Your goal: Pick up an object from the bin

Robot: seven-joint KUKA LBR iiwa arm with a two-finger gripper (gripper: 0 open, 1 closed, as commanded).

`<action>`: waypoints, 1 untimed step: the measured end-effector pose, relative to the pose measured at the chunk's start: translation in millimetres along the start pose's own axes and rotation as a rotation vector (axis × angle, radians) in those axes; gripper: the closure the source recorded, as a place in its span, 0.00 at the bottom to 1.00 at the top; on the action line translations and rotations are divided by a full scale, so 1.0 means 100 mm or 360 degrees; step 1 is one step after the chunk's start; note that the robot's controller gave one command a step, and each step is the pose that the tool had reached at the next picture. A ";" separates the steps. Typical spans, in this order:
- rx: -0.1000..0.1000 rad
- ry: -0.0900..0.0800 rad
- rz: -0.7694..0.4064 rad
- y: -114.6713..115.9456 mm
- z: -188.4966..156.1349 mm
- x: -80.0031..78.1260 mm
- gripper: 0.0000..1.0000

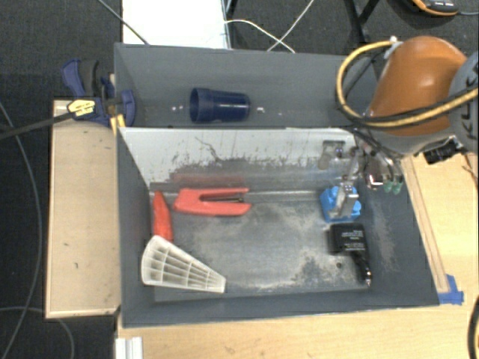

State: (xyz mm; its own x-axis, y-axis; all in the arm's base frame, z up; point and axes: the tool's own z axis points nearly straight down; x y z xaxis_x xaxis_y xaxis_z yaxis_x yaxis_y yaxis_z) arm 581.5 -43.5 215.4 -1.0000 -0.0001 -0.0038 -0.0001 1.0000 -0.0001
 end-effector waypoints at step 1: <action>0.0000 0.0000 0.0000 0.00 0.00 0.00 0.00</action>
Offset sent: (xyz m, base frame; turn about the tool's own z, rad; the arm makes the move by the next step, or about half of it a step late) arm 0.0011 -0.0131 -0.0302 0.0482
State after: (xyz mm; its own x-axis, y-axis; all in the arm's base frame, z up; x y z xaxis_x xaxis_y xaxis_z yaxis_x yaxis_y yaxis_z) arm 581.5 -43.5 215.3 -1.0000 -0.0001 -0.0038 -0.0001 1.0000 -0.0001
